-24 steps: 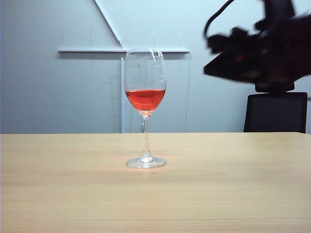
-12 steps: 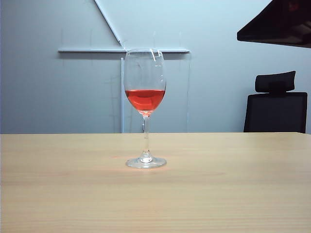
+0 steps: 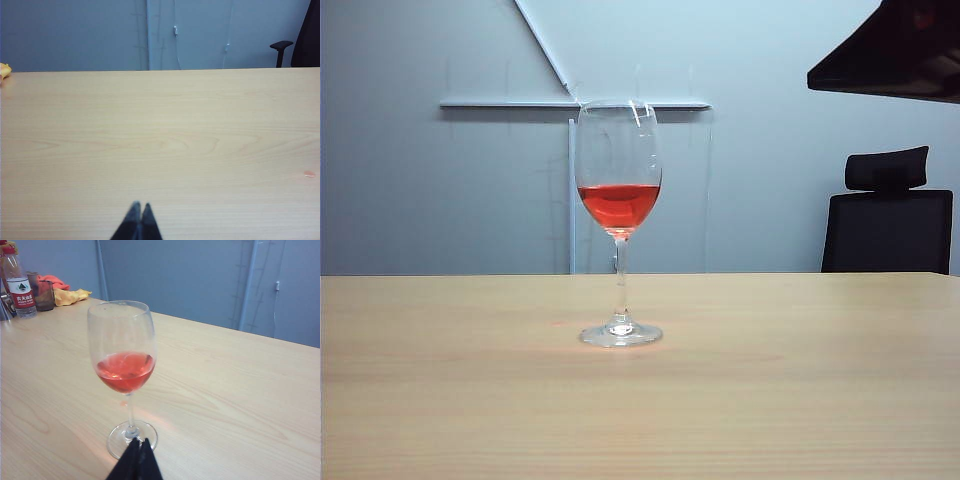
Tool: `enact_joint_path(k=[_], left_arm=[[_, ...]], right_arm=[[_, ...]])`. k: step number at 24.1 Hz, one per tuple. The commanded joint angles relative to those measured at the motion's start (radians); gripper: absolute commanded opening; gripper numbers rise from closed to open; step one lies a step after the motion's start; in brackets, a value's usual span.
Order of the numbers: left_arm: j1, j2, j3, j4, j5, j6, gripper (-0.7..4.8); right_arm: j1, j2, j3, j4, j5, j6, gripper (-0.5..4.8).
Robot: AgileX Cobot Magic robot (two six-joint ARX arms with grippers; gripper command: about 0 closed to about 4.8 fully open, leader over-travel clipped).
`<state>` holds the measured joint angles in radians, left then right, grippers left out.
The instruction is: Gently pick up the goblet, rotate it counterclockwise for two full turns (viewing from above), and then place it back on the table.
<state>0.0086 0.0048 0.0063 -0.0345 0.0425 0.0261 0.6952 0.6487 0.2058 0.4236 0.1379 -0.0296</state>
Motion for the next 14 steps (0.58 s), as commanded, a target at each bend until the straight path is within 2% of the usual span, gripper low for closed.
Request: enact_joint_path(k=[1, 5, 7, 9, 11, 14], left_arm=[[-0.002, 0.001, 0.003, 0.013, 0.003, 0.0, -0.05], [-0.002, 0.001, 0.003, 0.013, 0.003, 0.0, -0.05], [-0.002, 0.001, 0.003, 0.013, 0.003, 0.0, -0.05], [-0.002, 0.001, 0.003, 0.013, 0.003, 0.0, -0.05], [-0.002, 0.001, 0.003, 0.013, 0.003, 0.0, -0.05], [-0.002, 0.001, 0.003, 0.013, 0.003, 0.0, -0.05]], right_arm=[[0.0, 0.0, 0.004, 0.014, -0.001, 0.003, -0.06], [0.005, -0.027, 0.004, -0.024, 0.012, -0.002, -0.06], [-0.021, -0.069, 0.004, -0.084, 0.063, -0.008, -0.06], [-0.103, -0.134, 0.004, -0.175, 0.026, -0.009, -0.06], [-0.216, -0.22, 0.002, -0.277, -0.069, -0.009, -0.06], [-0.331, -0.312, -0.017, -0.32, -0.142, -0.008, -0.06]])
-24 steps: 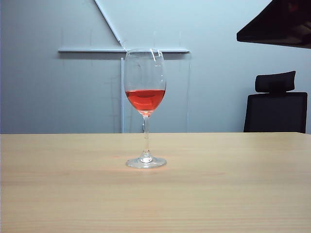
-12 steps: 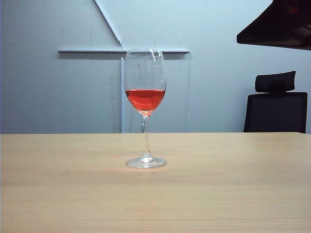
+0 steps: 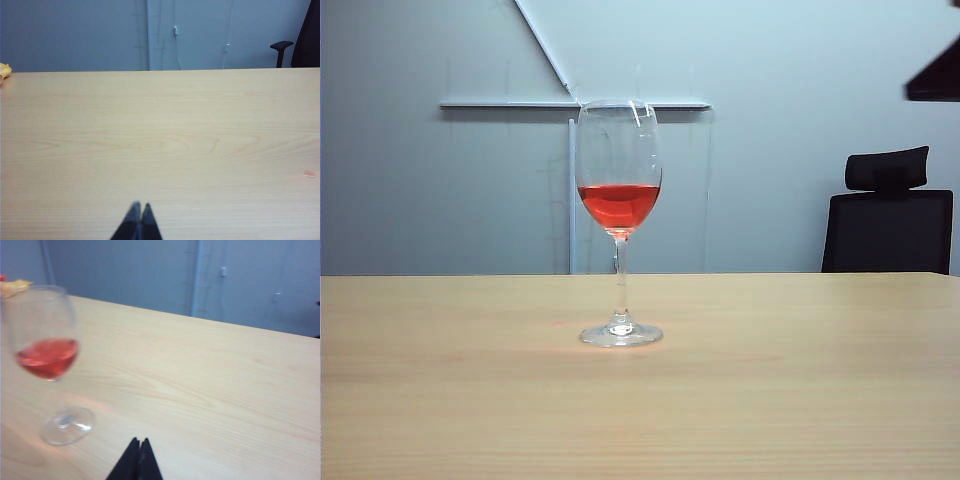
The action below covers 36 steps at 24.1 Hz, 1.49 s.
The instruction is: Gently pick up the goblet, rotate it counterclockwise for two full turns (viewing from above), and then place it back on the table.
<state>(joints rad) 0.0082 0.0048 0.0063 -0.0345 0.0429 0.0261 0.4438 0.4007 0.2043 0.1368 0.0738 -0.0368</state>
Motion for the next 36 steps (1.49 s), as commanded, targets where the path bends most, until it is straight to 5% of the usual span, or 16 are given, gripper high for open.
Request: enact_joint_path(k=[1, 7, 20, 36], left_arm=[[-0.001, 0.001, 0.003, 0.013, 0.003, 0.0, -0.05], [-0.001, 0.001, 0.003, 0.013, 0.003, 0.0, -0.05], [-0.001, 0.001, 0.003, 0.013, 0.003, 0.0, -0.05], [-0.001, 0.001, 0.003, 0.013, 0.003, 0.0, -0.05]], right_arm=[[-0.122, -0.1, -0.03, -0.031, -0.106, -0.001, -0.06], [-0.283, -0.258, -0.108, -0.037, -0.148, 0.019, -0.06], [-0.444, -0.401, -0.203, -0.041, -0.151, 0.064, -0.06], [-0.462, -0.401, -0.203, -0.058, -0.137, 0.063, -0.06]])
